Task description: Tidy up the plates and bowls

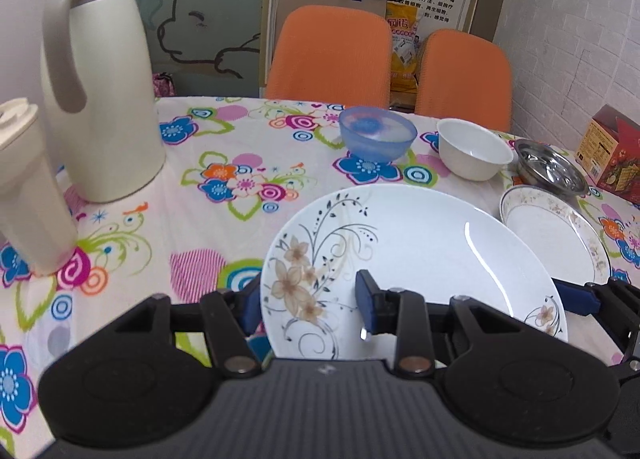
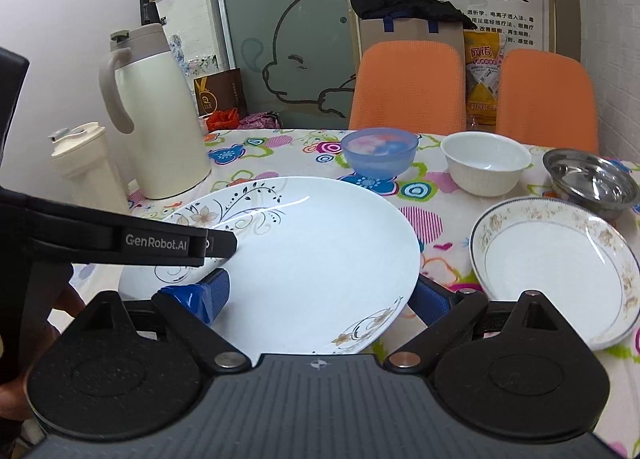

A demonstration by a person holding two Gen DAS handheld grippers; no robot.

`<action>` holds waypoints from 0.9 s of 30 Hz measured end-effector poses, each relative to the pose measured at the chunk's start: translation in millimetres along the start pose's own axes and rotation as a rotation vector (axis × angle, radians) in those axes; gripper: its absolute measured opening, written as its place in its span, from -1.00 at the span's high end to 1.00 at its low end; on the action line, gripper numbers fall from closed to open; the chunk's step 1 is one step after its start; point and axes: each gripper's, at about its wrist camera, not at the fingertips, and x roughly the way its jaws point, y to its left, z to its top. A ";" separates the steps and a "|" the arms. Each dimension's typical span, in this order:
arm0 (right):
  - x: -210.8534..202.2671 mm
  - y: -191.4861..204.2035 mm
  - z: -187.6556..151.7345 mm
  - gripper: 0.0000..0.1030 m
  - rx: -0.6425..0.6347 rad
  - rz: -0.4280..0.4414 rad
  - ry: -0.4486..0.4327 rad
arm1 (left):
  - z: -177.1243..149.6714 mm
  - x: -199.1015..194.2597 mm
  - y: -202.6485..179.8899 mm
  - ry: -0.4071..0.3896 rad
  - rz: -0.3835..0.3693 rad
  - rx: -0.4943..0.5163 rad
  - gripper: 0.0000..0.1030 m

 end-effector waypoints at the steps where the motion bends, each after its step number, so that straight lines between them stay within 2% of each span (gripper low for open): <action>1: -4.8 1.5 -4.8 -0.62 0.005 0.005 0.004 | -6.9 -4.3 0.2 0.006 0.000 -0.003 0.34; 8: -20.4 12.8 -35.0 -0.62 0.023 0.005 0.035 | -49.9 -19.5 -0.2 0.037 0.009 -0.005 0.33; 13: -16.1 12.3 -44.3 -0.61 0.030 0.003 0.051 | -60.4 -17.4 0.9 0.025 0.007 -0.001 0.33; 16: -13.2 11.4 -47.6 -0.61 0.015 0.007 0.061 | -61.9 -15.4 2.0 0.030 -0.019 -0.007 0.20; 18: -14.3 9.5 -48.2 -0.61 0.024 0.017 0.064 | -62.1 -17.0 3.3 0.031 -0.028 -0.017 0.19; 19: -15.2 7.7 -47.5 -0.59 0.033 0.024 0.063 | -61.4 -18.0 5.1 0.031 -0.035 -0.029 0.10; 20: -17.5 5.4 -46.5 -0.58 0.043 0.025 0.049 | -60.8 -20.6 7.3 0.026 -0.039 -0.044 -0.17; 22: -27.7 1.0 -42.7 -0.58 0.042 -0.002 -0.007 | -59.2 -32.1 8.1 -0.032 -0.029 -0.041 -0.51; 24: -38.6 -6.2 -37.9 -0.59 0.046 -0.044 -0.059 | -55.4 -47.0 3.0 -0.099 0.037 -0.003 -0.53; 27: -49.9 -22.5 -35.9 -0.59 0.102 -0.033 -0.078 | -46.9 -59.1 -7.2 -0.154 0.085 0.056 -0.59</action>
